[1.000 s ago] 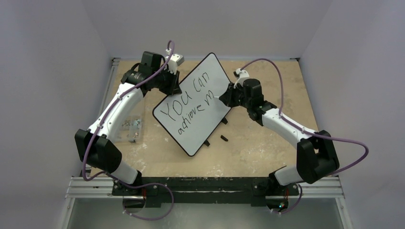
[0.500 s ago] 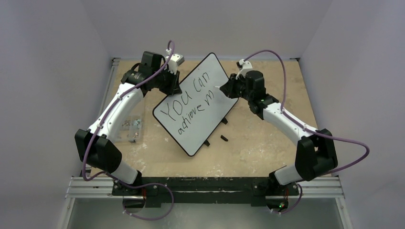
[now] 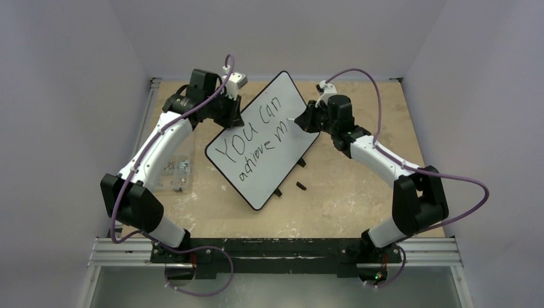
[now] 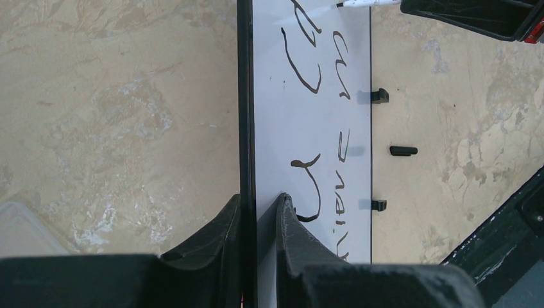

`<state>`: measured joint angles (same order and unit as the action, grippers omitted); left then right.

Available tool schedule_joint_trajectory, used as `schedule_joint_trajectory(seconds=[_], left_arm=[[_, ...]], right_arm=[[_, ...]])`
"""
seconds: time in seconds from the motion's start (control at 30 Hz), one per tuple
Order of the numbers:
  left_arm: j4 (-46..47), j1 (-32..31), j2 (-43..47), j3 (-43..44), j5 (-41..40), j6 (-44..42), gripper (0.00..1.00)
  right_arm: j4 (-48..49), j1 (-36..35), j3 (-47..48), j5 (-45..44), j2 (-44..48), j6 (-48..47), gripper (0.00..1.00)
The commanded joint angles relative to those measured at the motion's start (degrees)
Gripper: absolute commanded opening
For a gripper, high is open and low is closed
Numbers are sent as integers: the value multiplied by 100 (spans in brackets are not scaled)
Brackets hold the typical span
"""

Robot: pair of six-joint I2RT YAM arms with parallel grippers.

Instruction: Write a sentence on the whiteboard

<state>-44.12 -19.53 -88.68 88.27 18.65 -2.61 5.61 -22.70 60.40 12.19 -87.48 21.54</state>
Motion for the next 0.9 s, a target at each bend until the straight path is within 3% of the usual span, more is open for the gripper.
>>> schedule_joint_trajectory(seconds=[0.0,0.4,0.87], left_arm=[[-122,-50,-9,6,-949,-848,0],[-123,-51,17,1,-947,-846,0],[-132,-60,60,-3,-995,-862,0]], right_arm=[[266,-4,-85,241,59,26,0],[205,-7,-538,122,218,-28,0],[-199,13,85,-358,3,-17,0]])
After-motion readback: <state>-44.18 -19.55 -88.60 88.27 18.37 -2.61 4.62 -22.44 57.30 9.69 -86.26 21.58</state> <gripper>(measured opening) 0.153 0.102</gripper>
